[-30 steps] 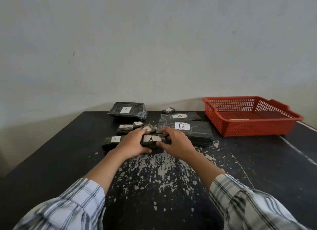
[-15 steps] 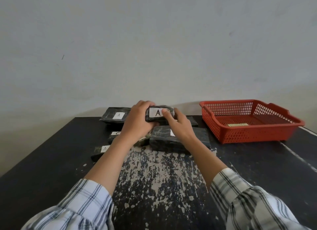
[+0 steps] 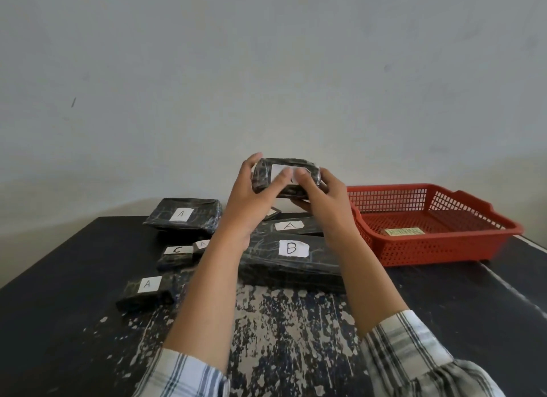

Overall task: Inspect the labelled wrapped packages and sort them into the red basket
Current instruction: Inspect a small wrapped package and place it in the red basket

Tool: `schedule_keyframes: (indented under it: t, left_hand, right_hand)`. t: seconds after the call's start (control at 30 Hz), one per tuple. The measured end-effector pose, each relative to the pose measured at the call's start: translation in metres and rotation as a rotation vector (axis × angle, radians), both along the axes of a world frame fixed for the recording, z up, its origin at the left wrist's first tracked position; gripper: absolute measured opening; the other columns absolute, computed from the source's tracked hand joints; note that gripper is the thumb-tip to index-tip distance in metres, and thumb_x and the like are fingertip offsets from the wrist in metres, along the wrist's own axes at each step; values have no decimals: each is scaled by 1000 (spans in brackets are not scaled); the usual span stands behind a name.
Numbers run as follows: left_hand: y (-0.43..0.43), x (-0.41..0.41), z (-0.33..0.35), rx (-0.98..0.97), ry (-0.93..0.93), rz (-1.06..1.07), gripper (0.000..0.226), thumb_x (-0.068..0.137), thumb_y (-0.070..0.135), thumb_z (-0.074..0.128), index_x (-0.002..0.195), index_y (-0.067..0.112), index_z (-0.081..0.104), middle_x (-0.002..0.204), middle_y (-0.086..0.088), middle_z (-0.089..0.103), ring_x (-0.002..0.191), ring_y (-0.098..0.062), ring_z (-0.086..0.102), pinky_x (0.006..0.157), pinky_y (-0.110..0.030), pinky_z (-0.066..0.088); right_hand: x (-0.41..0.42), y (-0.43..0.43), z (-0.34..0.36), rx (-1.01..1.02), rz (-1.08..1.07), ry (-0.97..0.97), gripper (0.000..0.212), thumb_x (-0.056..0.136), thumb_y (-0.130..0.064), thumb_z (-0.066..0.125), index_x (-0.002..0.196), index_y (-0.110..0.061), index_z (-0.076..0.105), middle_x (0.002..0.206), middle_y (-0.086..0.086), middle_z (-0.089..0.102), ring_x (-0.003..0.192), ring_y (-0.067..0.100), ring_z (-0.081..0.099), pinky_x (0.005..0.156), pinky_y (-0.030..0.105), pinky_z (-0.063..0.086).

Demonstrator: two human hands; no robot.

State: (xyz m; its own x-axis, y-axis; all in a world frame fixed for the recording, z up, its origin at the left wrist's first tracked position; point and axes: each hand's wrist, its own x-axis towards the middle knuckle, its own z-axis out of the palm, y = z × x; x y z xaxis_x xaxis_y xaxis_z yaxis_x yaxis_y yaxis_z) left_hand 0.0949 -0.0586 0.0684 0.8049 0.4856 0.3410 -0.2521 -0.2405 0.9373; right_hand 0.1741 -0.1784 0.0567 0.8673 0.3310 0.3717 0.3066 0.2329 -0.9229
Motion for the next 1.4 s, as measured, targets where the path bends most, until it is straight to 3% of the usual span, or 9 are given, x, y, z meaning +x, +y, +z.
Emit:
schedule_keyframes:
  t: [0.1,0.2,0.5,0.83,1.1,1.23,1.4]
  left_hand:
    - [1,5,-5,-99,-59,-9,45,90,46,76,129,32,61,125,2,70,114,-16,71,93,-33,61]
    - [1,7,-11,-146,-118,-15,33,94,26,75,125,27,63,117,-1,74,105,-14,74,82,-25,61]
    - [1,6,-12,-146,-177,36,35,94,27,76,127,27,64,116,3,75,106,-12,74,89,-32,62]
    - [-1,2,-8,-213,-188,0,26,97,34,70,120,24,68,119,-2,74,108,-16,74,84,-30,63]
    - [-3,-6,1,-174,-223,27,22,98,31,69,118,21,70,112,-3,76,104,-14,74,79,-28,63]
    - [-4,-9,6,-170,-214,-7,31,96,34,69,126,25,68,119,-4,74,108,-13,73,85,-30,63]
    - [-2,-9,5,-104,-170,-69,59,76,55,84,130,45,63,122,8,74,116,-12,70,102,-38,56]
  right_hand:
    - [2,-2,-3,5,-11,-17,14,100,-33,69,106,-21,72,101,4,79,99,20,77,93,43,63]
    - [3,-1,-3,12,-12,-28,17,100,-35,68,108,-22,73,102,3,80,100,19,77,96,47,61]
    - [-3,5,-2,40,72,-12,48,97,-27,74,142,-28,58,123,-1,73,110,13,74,88,28,63]
    - [-4,-3,2,54,76,-45,45,94,-17,76,138,-19,63,115,2,77,102,14,77,84,25,63]
    - [-7,-10,11,98,179,36,31,104,-30,61,132,-19,69,118,5,77,110,13,74,88,28,62]
    - [-10,-11,14,132,141,24,27,104,-27,61,126,-17,73,115,6,78,109,15,75,85,27,62]
    - [-10,-15,17,174,103,40,25,103,-24,63,123,-14,75,115,10,78,110,20,75,83,27,63]
